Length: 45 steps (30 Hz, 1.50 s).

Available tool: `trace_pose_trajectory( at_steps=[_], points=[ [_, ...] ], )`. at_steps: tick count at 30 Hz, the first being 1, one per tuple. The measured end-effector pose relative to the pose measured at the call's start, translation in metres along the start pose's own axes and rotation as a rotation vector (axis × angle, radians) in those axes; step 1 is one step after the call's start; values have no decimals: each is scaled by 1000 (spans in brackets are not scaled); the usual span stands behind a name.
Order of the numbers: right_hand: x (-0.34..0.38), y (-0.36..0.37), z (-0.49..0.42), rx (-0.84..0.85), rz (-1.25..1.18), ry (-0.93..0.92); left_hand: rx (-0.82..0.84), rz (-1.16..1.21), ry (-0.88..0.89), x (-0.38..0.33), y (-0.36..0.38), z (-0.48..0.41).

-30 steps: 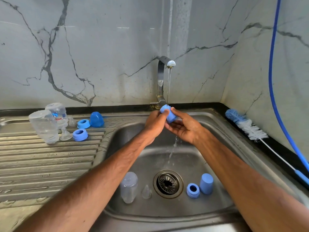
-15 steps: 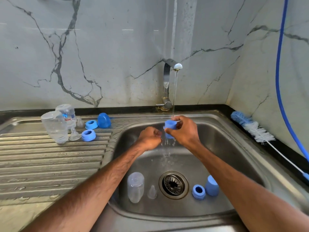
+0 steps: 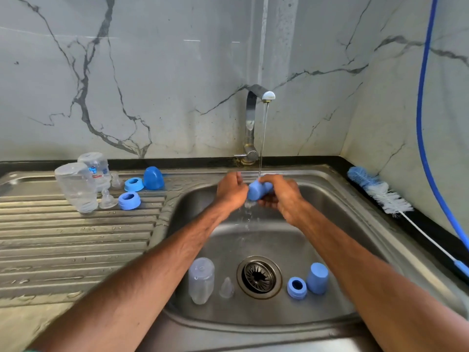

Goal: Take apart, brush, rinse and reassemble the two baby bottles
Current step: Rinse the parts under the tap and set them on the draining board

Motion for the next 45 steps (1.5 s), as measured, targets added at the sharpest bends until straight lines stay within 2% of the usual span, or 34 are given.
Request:
trace_pose_trajectory(
  at_steps=[4, 8, 10, 12, 15, 18, 22, 25, 29, 30, 32, 34, 40, 45],
  points=[
    [-1, 0, 9, 212, -270, 334, -36, 178, -119, -27, 9, -28],
    [2, 4, 11, 289, -401, 399, -72, 593, -289, -36, 17, -42],
    [6, 4, 10, 289, -431, 414, -63, 696, -299, -35, 19, -39],
    [7, 1, 10, 290, -415, 428, 2, 629, -206, -40, 17, -36],
    [9, -5, 8, 273, -306, 411, 119, 293, 11, -56, 12, -46],
    [9, -7, 6, 213, -109, 301, 153, -18, 137, -68, -2, -51],
    [6, -9, 7, -44, 367, -27, 199, -217, 187, -53, -25, -32],
    [11, 7, 19, 15, 687, -288, 174, -243, 215, -26, -54, -8],
    [34, 33, 46, -74, 712, -671, 89, -297, 302, 0, -108, 16],
    [34, 42, 52, -42, 730, -715, 47, -298, 308, 6, -125, 22],
    [18, 57, 59, 85, 837, -599, -19, -286, 333, 15, -150, 35],
    [2, 70, 64, 134, 875, -498, -60, -268, 356, 25, -170, 47],
    [31, 145, 78, 176, 742, -763, -206, -212, 374, 28, -211, 51],
    [32, 198, 69, 257, 880, -797, -289, -219, 329, 36, -219, 50]
  ],
)
Point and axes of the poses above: each hand's wrist, its own z-axis away from the middle knuckle, its own y-axis out of the palm, x = y × z, the point moved 3 cm from there along -z, towards the middle knuckle, and after that the axes turned 4 degrees about -x, right-handed, at the moved point
